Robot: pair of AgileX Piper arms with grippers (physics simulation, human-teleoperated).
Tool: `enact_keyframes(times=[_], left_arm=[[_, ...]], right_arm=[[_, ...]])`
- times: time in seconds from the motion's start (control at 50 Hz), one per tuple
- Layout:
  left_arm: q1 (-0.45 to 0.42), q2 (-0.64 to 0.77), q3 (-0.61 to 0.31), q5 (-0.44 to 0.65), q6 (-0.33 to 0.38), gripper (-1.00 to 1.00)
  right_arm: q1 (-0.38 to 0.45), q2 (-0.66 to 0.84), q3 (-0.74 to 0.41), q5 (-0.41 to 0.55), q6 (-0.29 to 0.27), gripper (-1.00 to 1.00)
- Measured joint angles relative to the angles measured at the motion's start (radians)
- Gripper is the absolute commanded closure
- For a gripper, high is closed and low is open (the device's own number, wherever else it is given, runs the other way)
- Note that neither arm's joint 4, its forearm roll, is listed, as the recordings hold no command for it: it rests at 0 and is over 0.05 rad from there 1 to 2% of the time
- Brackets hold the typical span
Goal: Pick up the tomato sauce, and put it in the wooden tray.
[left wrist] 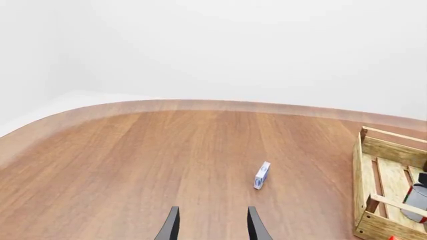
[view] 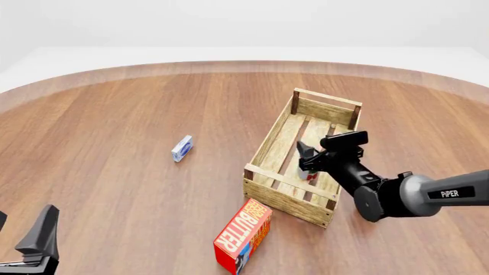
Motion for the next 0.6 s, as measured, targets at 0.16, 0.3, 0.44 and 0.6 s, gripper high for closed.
enact_keyframes(times=[0.16,0.3,0.44,0.6], left_arm=[[0.000,0.000,0.000,0.000,0.000,-1.00],[0.000,0.000,0.000,-0.001,0.000,-1.00],[-0.001,0.000,0.002,-0.002,0.001,-1.00],[-0.002,0.000,0.006,-0.007,0.004,-1.00]], right_arm=[[0.000,-0.004,-0.001,0.004,-0.001,-1.00],[-0.001,-0.011,0.004,0.004,-0.001,-1.00],[-0.002,-0.038,0.028,-0.004,0.000,-1.00],[-0.006,-0.085,0.072,-0.020,0.002,-1.00]])
